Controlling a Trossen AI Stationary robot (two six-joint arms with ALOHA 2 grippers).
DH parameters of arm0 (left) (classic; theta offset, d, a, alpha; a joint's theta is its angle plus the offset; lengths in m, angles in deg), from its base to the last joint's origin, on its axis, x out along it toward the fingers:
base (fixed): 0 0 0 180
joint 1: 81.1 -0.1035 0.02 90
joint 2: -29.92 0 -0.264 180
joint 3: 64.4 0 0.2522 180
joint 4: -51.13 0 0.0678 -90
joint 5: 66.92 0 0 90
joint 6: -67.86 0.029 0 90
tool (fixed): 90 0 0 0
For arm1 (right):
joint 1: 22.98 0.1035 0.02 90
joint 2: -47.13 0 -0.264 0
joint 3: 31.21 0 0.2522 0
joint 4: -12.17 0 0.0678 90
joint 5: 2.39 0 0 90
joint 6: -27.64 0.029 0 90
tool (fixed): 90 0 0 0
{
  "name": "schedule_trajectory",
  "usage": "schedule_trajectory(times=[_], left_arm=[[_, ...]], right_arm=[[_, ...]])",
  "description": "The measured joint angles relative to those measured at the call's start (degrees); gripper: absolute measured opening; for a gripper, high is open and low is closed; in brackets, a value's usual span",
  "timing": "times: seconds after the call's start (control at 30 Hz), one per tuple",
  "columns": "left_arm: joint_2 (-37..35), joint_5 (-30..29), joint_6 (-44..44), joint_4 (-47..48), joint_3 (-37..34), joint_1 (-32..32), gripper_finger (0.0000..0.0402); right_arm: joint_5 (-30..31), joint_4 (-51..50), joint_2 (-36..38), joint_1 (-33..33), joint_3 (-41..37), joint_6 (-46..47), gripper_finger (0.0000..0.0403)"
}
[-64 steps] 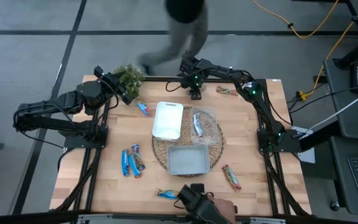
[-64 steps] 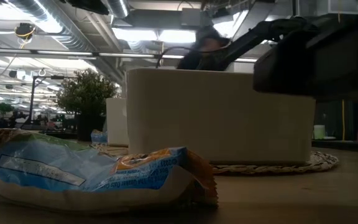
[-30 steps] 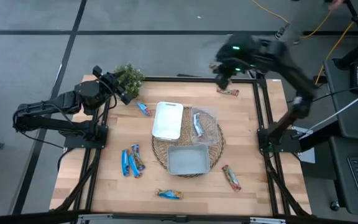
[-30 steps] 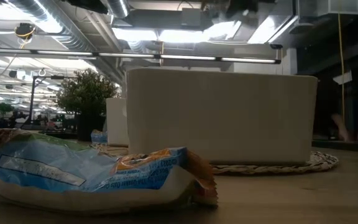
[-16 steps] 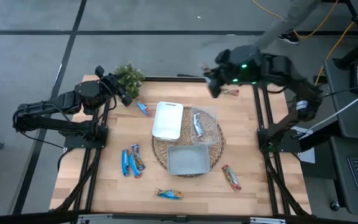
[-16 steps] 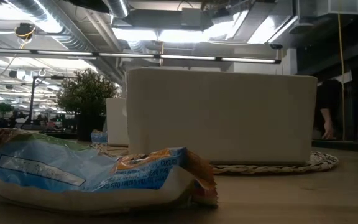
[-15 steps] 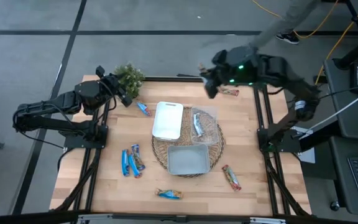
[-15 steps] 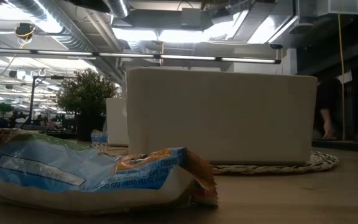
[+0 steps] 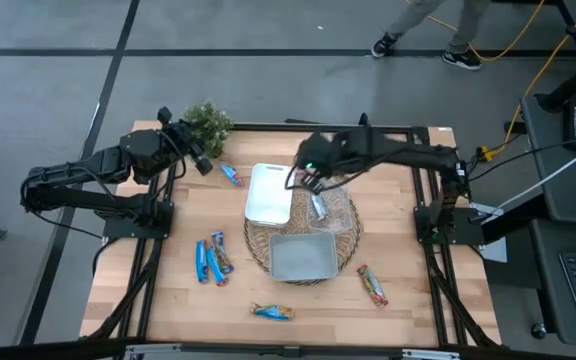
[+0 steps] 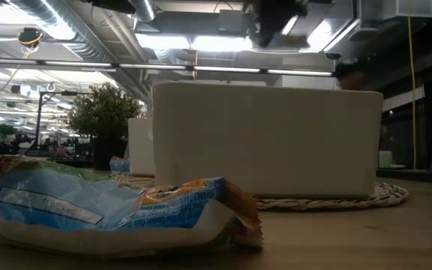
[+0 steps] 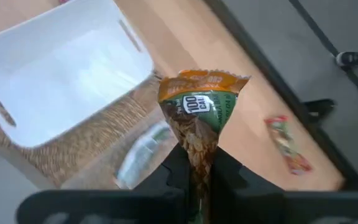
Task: Pick and place Granola Bars by type
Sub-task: Put the top yellow granola bar into the transparent bin
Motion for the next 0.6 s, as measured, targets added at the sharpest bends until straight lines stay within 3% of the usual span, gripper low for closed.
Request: schedule_trajectory(times=[0.27, 0.6], left_arm=[[0.0, 2.0, 0.0, 1.9, 0.0, 0.0, 0.0107], [0.0, 2.0, -0.1, 5.3, 0.0, 0.0, 0.0107]], right_arm=[[-4.2, 8.7, 0.2, 0.0, -21.3, 5.7, 0.0038], [-5.2, 14.1, 0.4, -1.1, -23.1, 3.1, 0.0043]])
